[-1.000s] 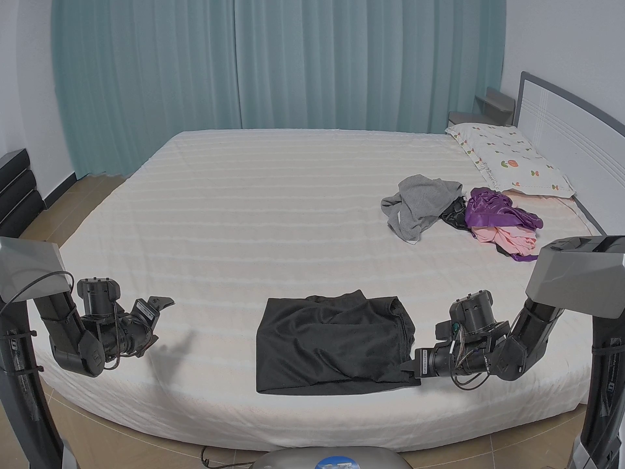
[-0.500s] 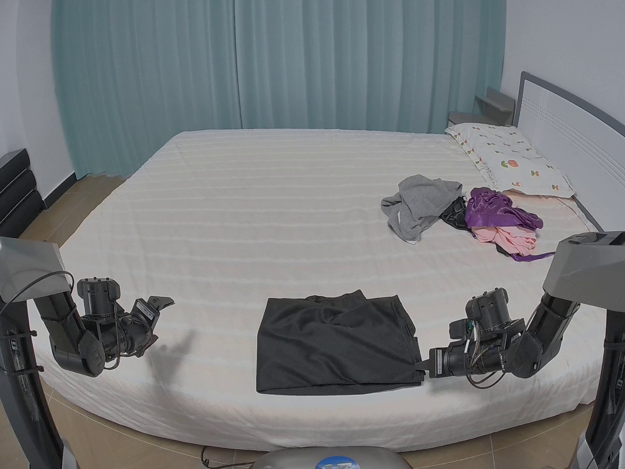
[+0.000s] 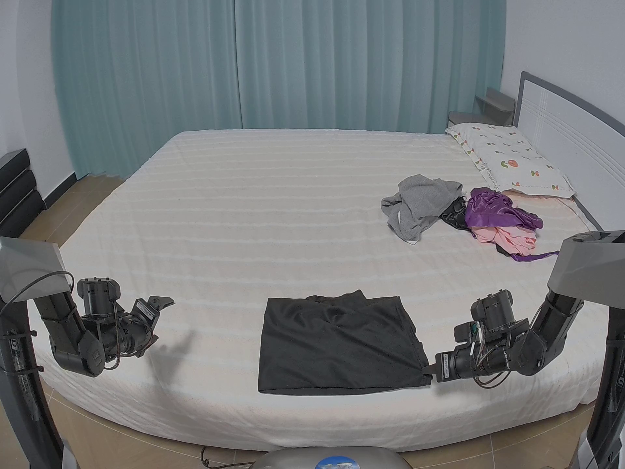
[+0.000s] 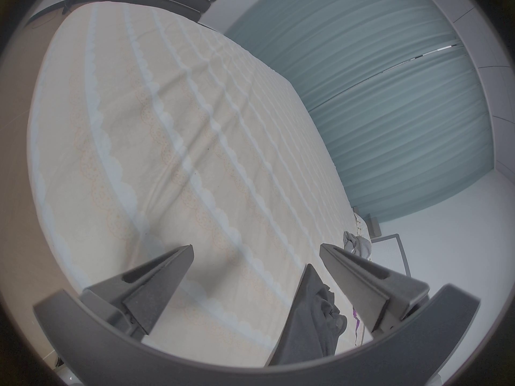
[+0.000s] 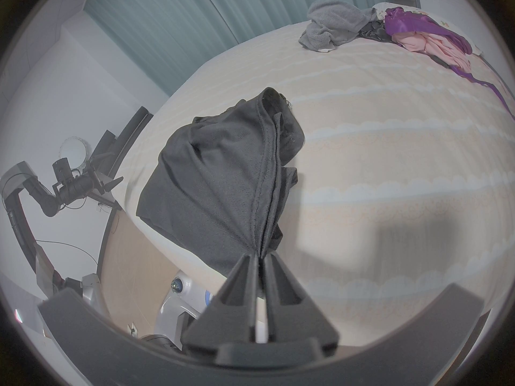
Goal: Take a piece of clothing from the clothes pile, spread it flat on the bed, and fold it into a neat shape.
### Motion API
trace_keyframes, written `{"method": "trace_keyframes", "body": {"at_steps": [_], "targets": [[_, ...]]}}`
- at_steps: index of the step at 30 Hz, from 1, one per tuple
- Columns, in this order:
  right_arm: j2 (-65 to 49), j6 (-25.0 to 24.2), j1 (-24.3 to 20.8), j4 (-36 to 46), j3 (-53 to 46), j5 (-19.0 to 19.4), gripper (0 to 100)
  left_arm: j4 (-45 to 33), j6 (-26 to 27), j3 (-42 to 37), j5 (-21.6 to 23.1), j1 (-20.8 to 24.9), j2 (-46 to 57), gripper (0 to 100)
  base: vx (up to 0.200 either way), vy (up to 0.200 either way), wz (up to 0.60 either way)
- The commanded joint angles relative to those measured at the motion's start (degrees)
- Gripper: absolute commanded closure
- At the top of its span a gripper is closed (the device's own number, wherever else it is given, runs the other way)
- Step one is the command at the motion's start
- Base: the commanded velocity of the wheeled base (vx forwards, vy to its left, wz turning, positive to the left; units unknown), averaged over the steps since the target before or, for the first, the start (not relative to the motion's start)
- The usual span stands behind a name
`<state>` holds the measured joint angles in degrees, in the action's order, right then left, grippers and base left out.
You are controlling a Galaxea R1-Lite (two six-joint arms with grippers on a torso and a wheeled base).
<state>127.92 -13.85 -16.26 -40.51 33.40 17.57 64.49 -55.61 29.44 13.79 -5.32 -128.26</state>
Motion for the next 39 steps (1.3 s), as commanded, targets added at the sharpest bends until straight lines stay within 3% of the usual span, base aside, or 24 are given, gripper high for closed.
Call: {"method": "trace_keyframes", "body": {"at_steps": [1,7,12,22,38,39], "targets": [[0.14,0.05,0.44,0.34,0.44,0.01,0,0.02,-0.02,0.0,-0.08,-0.05,-0.06,0,0.0,0.0,0.0],[-0.12,-1.53,0.35,-0.27,2.19,0.63,0,0.02,-0.02,-0.08,-0.16,0.04,0.02,0,0.0,0.0,0.0],[0.4,-9.35,-0.09,-0.8,7.2,0.63,0,0.02,-0.46,0.18,-1.31,-0.05,0.2,0,0.04,0.0,0.0],[6.73,-18.32,-1.58,-7.48,15.38,-0.78,0,0.02,-0.11,0.0,-1.48,0.13,0.02,0,0.2,0.0,0.0],[9.55,-20.52,-2.37,-7.39,18.28,-1.13,0,0.02,-0.02,-0.17,-1.48,0.13,0.02,0,0.013,0.0,0.0],[9.55,-20.6,-2.37,-7.39,18.45,-1.04,100,0.02,-0.11,-0.17,-1.48,0.13,0.02,0,0.0,0.0,0.0]]}}
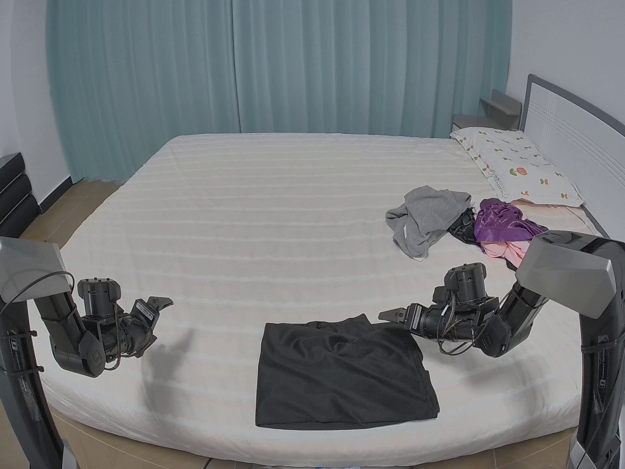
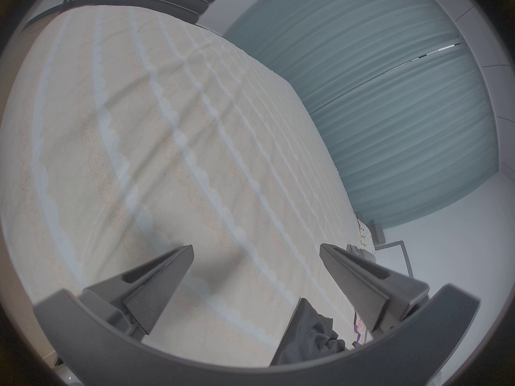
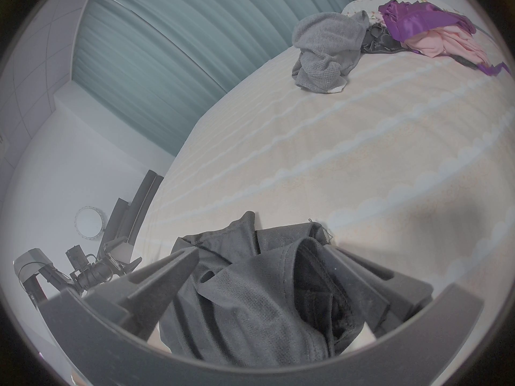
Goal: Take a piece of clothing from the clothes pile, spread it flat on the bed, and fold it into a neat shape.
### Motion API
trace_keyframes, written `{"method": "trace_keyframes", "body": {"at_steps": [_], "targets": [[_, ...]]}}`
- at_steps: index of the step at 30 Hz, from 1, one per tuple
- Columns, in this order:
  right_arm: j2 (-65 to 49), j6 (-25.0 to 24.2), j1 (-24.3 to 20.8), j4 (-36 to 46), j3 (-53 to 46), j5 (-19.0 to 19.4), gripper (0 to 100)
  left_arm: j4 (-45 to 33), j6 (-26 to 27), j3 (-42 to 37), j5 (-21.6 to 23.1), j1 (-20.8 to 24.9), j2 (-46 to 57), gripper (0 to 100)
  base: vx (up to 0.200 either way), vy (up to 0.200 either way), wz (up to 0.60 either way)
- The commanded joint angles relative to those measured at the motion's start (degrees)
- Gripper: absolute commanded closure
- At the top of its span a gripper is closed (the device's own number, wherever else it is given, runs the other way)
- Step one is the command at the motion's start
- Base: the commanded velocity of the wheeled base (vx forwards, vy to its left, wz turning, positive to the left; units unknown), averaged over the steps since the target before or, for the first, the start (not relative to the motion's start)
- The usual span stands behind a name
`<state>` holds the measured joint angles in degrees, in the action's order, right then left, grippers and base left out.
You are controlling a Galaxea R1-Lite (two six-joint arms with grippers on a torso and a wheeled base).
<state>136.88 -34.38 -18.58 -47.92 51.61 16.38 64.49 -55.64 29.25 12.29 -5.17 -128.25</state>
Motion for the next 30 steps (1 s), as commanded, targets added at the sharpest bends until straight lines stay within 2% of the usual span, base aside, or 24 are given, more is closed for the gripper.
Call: {"method": "trace_keyframes", "body": {"at_steps": [1,12,30], "targets": [[0.58,-0.08,-0.05,0.11,0.24,0.14,100,0.02,0.0,0.02,0.02,-0.02,0.01,0,0.0,0.0,0.0],[-0.12,-0.78,0.74,0.55,-0.2,-1.27,100,0.02,0.0,-0.42,-0.07,0.77,0.01,0,0.0,0.0,0.0],[-1.79,-0.69,5.13,1.25,-1.25,-1.53,100,0.02,-0.08,-0.24,-1.21,0.95,-0.16,0,0.0,0.0,0.0]]}}
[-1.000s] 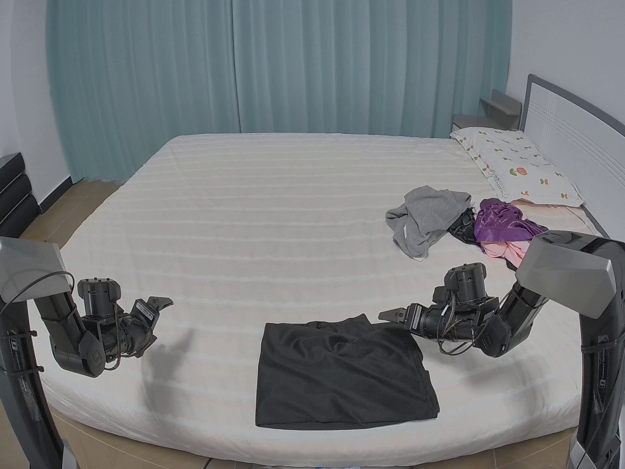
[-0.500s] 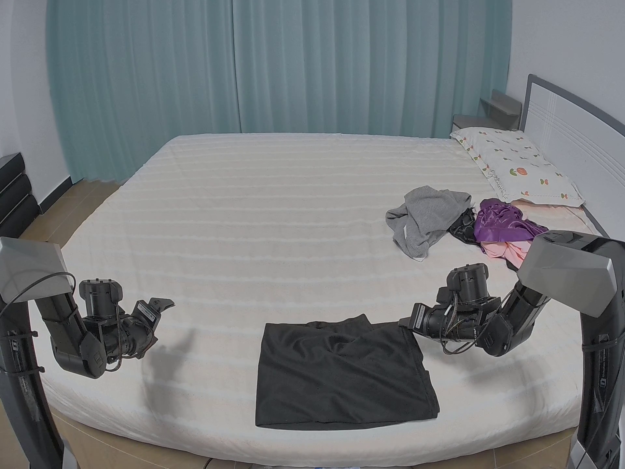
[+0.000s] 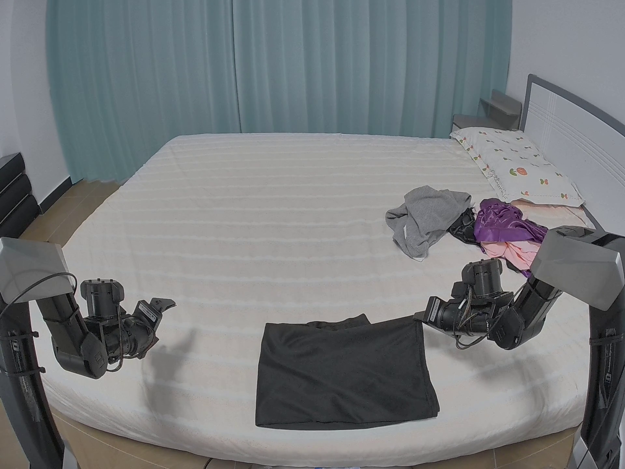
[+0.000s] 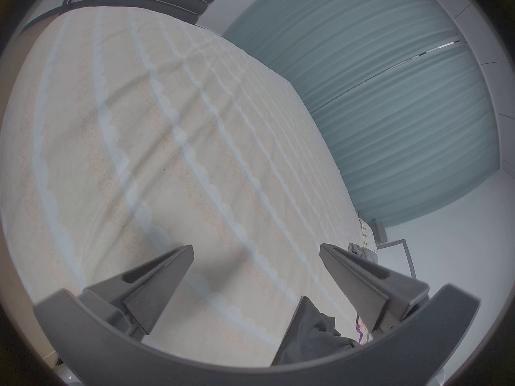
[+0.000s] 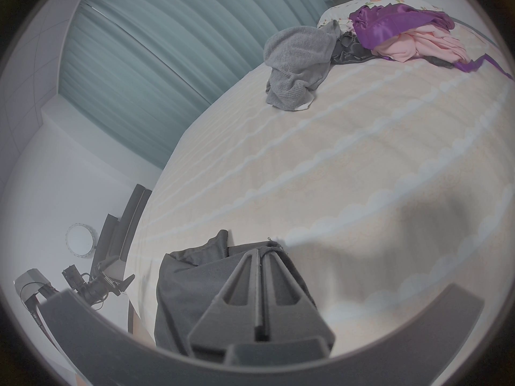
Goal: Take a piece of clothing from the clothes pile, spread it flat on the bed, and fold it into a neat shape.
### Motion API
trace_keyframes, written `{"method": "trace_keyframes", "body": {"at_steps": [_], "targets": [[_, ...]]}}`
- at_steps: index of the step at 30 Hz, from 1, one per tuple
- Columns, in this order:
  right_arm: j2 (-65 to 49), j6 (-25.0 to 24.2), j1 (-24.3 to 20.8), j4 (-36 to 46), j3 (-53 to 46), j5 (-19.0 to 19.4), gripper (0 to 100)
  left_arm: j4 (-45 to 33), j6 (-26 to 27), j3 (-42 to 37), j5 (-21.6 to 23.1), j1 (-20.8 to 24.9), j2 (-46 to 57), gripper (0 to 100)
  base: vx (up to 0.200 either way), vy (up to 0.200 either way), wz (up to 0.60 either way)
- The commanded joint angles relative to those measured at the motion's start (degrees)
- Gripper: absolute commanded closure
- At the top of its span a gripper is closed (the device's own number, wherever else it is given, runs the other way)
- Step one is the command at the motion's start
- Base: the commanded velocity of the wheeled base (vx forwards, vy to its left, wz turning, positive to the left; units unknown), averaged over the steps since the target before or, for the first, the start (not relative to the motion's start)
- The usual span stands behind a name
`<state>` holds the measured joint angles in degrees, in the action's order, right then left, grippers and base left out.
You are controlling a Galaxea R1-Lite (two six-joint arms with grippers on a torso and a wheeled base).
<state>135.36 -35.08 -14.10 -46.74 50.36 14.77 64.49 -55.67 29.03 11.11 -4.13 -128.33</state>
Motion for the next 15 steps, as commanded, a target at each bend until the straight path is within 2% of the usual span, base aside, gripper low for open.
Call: {"method": "trace_keyframes", "body": {"at_steps": [1,15], "targets": [[-0.28,0.02,0.75,0.07,0.09,0.08,100,0.02,-0.05,-0.02,-0.03,-0.09,-0.08,0,0.0,0.0,0.0],[-0.28,0.02,1.98,1.48,0.35,0.08,100,0.02,-0.05,0.07,-0.03,0.0,-0.08,0,0.0,0.0,0.0]]}}
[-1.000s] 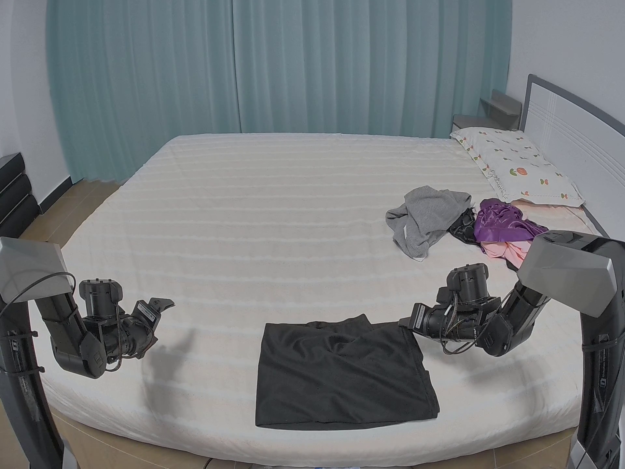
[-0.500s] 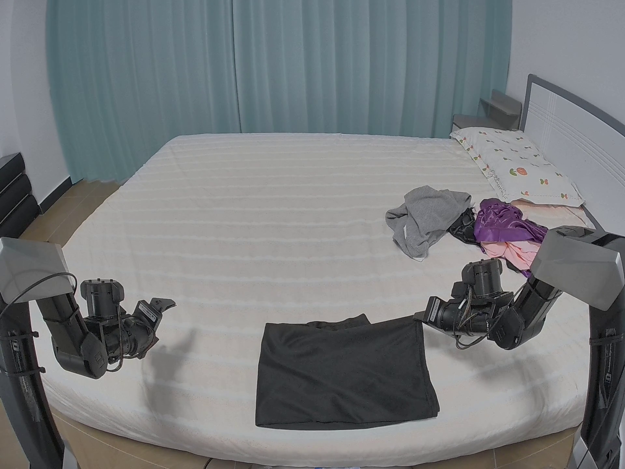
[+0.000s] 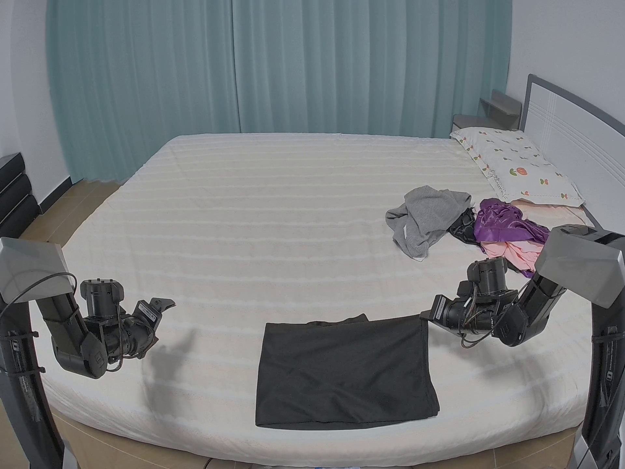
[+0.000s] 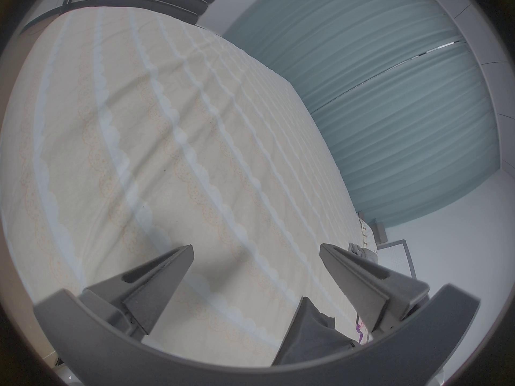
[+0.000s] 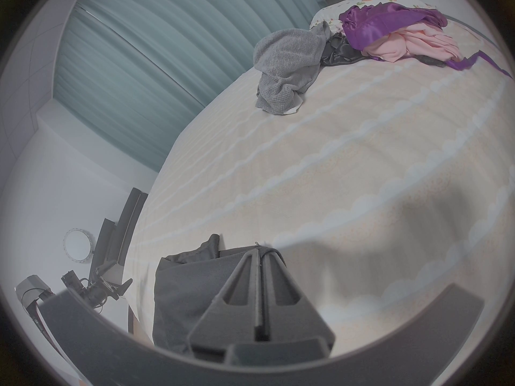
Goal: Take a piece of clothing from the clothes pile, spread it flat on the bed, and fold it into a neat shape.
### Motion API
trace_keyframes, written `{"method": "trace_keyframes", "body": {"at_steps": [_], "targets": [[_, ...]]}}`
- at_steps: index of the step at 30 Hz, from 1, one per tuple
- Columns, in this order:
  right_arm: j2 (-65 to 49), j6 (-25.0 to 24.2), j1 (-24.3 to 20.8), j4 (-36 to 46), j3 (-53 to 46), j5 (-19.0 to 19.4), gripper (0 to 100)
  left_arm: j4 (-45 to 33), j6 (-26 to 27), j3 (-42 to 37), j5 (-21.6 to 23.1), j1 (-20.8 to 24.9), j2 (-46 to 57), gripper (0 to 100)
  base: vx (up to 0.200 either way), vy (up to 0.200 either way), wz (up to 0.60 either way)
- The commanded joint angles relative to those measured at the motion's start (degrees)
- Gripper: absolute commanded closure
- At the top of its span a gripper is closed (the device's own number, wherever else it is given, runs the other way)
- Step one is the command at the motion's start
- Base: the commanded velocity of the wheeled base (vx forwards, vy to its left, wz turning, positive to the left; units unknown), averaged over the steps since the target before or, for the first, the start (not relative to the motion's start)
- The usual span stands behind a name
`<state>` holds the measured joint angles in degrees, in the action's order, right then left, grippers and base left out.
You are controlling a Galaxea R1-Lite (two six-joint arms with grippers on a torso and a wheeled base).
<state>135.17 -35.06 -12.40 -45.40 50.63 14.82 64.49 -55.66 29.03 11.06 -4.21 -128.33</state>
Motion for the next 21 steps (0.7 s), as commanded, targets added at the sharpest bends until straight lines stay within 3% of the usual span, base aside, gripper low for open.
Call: {"method": "trace_keyframes", "body": {"at_steps": [1,14,15,21], "targets": [[-0.08,-0.01,0.27,0.13,0.09,0.03,100,0.02,-0.06,0.07,0.02,0.07,-0.08,0,0.0,0.0,0.0],[0.53,-0.01,0.8,2.33,1.23,1.79,100,0.02,-0.06,-0.2,0.02,0.07,-0.08,0,0.0,0.0,0.0],[0.45,-0.01,0.8,4.09,1.76,3.19,0,0.02,-0.06,-0.2,0.02,0.07,-0.08,0,0.0,0.0,0.0],[-0.17,-0.01,0.71,6.37,1.67,3.81,0,0.02,0.03,-0.2,0.02,0.07,-0.08,0,0.0,0.0,0.0]]}}
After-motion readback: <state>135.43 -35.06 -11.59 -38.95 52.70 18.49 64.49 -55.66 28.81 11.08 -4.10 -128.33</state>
